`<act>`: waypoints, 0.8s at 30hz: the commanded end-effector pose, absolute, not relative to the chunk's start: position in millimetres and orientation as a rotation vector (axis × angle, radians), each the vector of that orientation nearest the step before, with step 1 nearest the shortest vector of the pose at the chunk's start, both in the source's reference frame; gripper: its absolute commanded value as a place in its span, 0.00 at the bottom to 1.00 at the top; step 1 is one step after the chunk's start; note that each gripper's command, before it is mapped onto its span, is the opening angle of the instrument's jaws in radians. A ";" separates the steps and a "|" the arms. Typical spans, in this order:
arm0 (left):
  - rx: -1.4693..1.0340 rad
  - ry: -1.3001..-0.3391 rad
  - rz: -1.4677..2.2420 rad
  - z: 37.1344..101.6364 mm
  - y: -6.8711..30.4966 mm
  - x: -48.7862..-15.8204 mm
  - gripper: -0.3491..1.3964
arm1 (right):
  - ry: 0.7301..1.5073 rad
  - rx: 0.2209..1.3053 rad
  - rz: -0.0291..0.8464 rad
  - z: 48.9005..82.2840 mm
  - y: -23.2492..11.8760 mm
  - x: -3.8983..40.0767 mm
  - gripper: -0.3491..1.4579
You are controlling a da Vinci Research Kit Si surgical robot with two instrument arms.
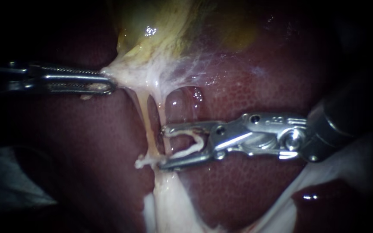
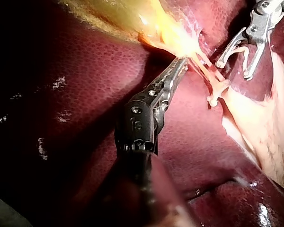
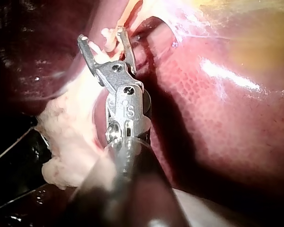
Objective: Clipping second clip left tube
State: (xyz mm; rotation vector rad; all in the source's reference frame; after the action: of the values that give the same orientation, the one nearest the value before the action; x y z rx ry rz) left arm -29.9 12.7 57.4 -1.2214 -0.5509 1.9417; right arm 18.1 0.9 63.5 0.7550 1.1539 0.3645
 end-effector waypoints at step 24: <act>-1.221 -0.548 1.942 57.5 12.6 -30.2 0.00 | 1.201 0.816 0.356 68.6 0.3 21.3 0.46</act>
State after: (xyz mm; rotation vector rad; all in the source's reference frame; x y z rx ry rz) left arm -30.2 12.6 57.5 -1.2216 -0.5489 1.9420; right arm 21.5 0.3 68.6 0.8270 1.2065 0.3547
